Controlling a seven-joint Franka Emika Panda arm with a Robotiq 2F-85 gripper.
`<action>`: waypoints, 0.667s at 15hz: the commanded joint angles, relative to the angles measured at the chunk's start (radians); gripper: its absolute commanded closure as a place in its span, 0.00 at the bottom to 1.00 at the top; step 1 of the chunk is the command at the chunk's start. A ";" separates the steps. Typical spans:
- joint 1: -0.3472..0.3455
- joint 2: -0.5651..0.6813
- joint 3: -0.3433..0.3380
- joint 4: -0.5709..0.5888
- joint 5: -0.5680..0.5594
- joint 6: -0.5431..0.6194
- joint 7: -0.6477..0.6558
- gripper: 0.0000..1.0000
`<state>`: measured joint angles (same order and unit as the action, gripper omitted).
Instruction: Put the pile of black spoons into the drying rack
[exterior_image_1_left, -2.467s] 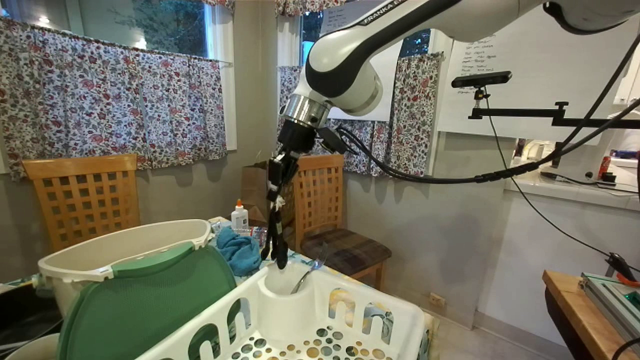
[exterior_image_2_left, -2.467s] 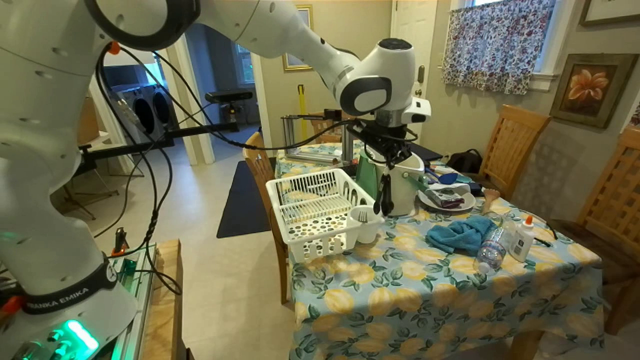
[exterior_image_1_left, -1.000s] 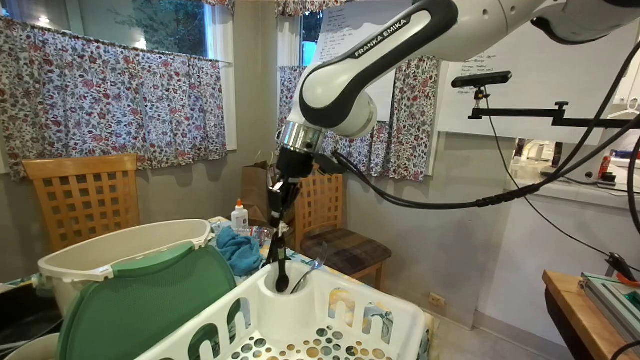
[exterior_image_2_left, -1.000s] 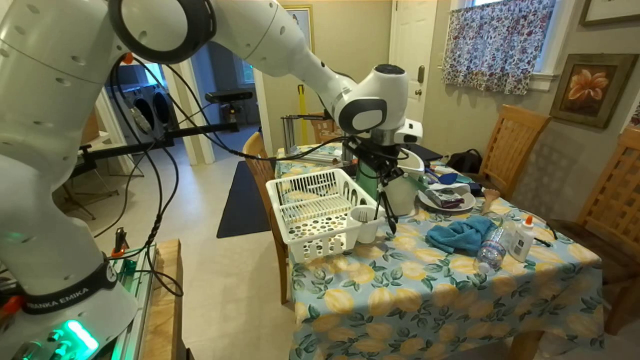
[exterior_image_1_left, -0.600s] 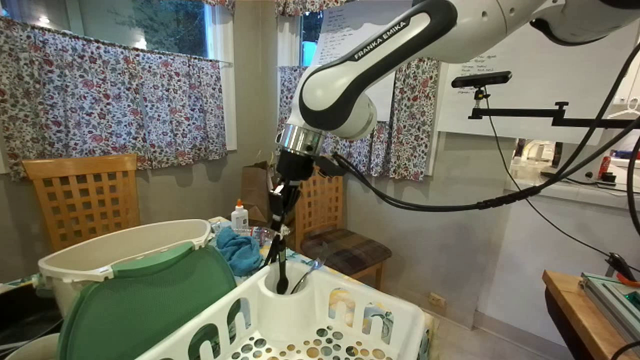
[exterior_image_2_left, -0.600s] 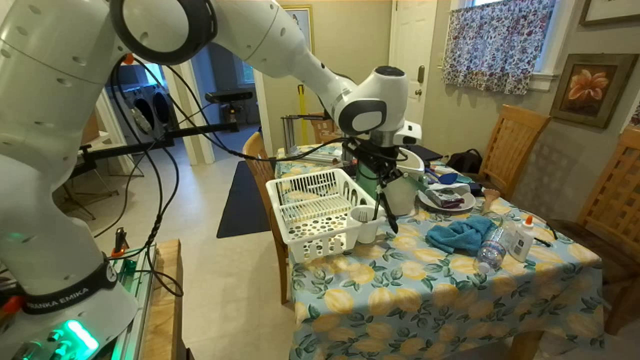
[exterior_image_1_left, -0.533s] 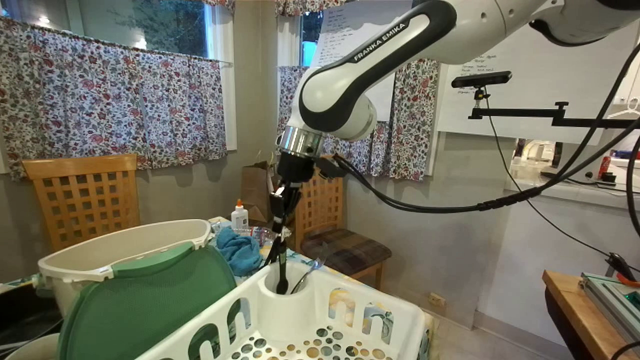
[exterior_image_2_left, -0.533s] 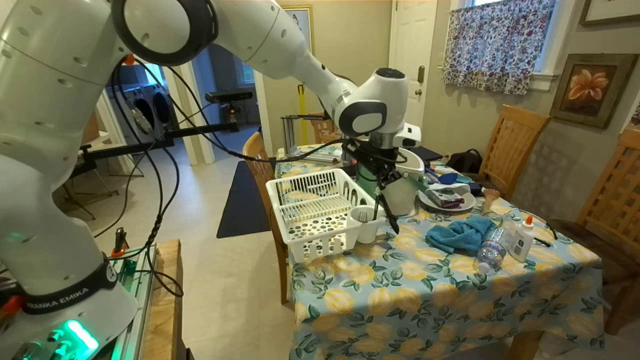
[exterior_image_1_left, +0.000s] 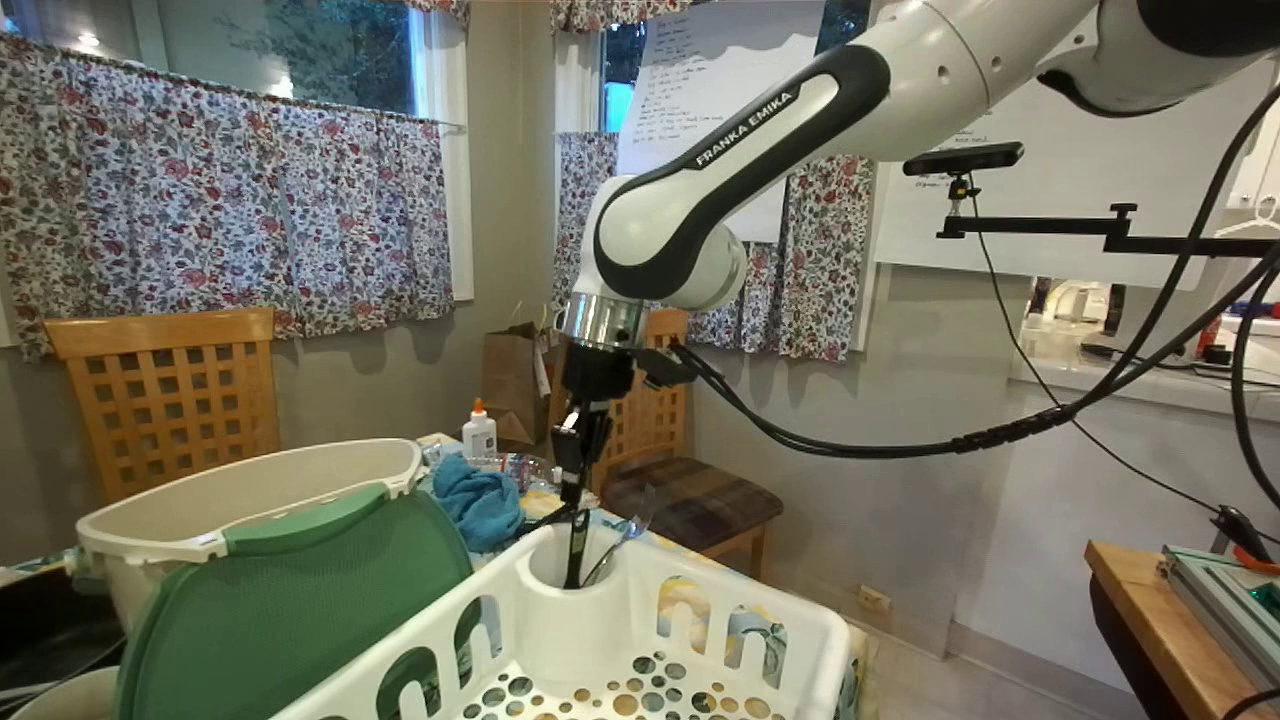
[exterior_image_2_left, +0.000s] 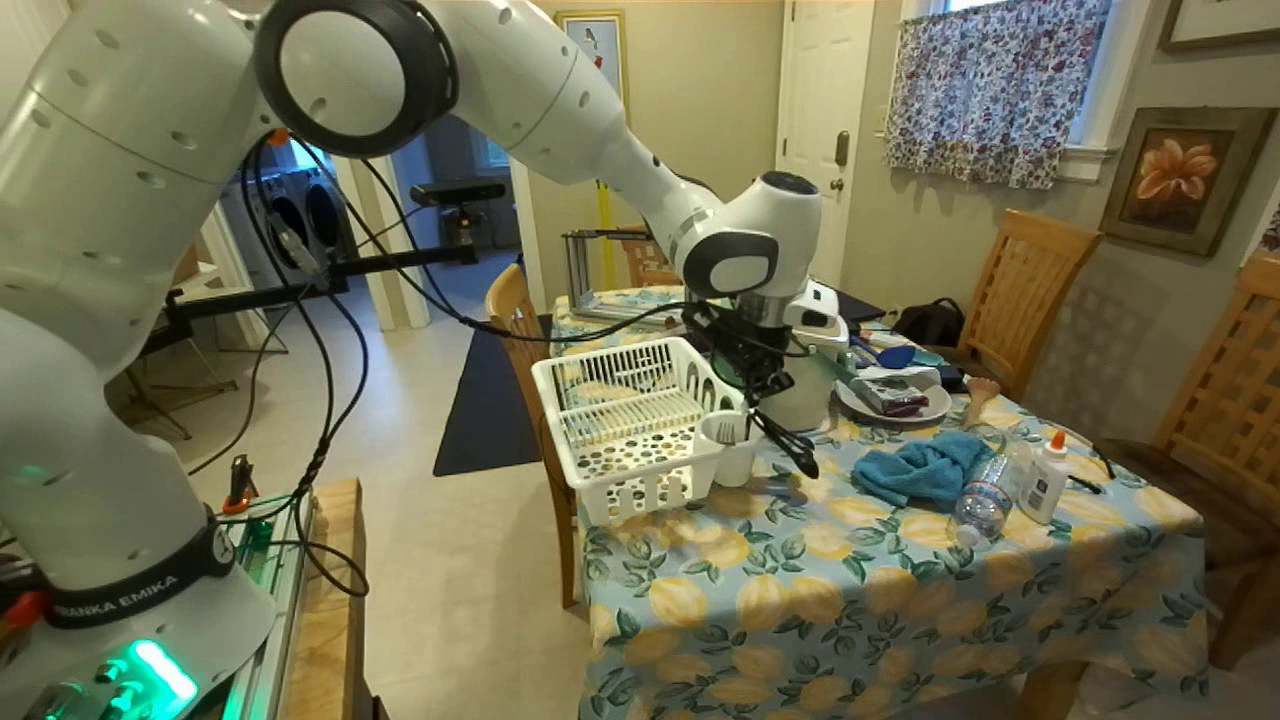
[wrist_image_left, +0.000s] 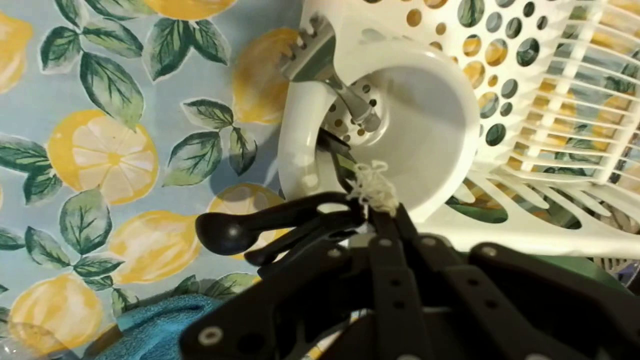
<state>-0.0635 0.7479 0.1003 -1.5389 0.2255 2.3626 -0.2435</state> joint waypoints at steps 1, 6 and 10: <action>-0.001 0.042 -0.006 0.062 -0.039 -0.045 0.010 1.00; -0.001 0.066 -0.014 0.092 -0.057 -0.058 0.015 0.73; -0.002 0.076 -0.015 0.106 -0.065 -0.062 0.015 0.59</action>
<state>-0.0636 0.7979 0.0859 -1.4797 0.1880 2.3336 -0.2430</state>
